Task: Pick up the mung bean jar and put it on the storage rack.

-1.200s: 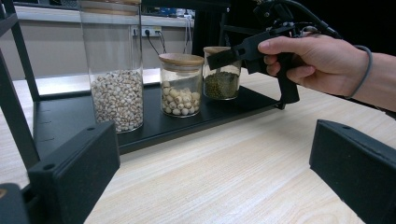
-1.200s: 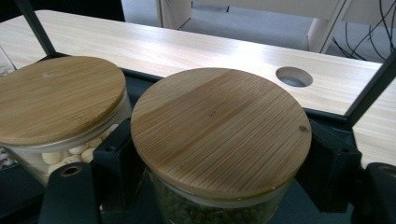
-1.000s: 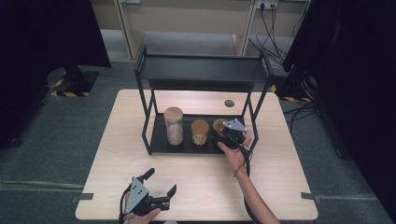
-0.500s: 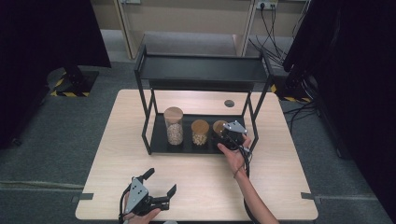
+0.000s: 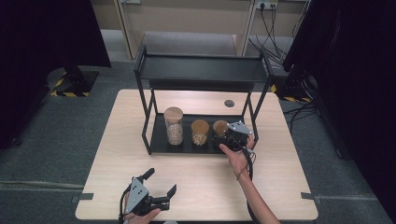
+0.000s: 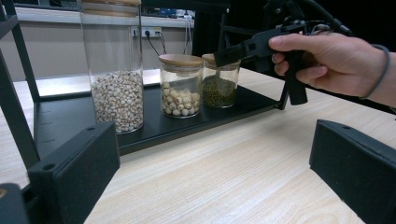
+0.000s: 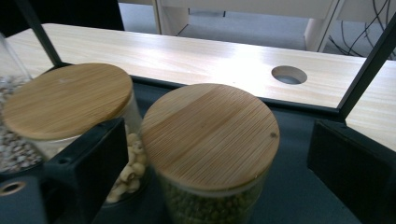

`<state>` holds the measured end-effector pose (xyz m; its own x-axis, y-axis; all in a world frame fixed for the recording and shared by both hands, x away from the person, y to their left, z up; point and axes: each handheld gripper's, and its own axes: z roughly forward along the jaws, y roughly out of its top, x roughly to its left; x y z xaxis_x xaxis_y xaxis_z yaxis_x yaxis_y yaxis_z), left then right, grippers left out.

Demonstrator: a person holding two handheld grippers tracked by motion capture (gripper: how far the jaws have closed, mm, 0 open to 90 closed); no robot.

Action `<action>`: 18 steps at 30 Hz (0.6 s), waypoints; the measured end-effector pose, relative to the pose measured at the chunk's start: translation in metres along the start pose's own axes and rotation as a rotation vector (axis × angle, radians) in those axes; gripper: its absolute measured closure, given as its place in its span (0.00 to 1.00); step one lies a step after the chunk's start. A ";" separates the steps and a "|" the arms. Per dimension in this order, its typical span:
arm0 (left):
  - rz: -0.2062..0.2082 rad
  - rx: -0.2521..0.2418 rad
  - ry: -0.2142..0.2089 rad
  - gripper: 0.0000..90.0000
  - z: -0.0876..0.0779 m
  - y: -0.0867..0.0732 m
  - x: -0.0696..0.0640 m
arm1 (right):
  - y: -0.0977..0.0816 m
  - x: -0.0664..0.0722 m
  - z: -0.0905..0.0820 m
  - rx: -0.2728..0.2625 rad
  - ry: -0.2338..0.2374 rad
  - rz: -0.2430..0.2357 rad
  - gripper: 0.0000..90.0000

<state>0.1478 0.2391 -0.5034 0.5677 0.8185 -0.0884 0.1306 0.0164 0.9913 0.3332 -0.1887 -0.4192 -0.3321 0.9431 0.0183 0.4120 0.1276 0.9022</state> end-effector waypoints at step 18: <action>0.001 0.002 0.001 0.01 0.000 0.000 -0.001 | -0.016 0.002 -0.038 -0.088 0.044 -0.004 0.03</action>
<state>0.1476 0.2383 -0.5035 0.5668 0.8191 -0.0876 0.1319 0.0147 0.9912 0.2937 -0.2000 -0.4171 -0.3715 0.9279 0.0322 0.3355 0.1019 0.9365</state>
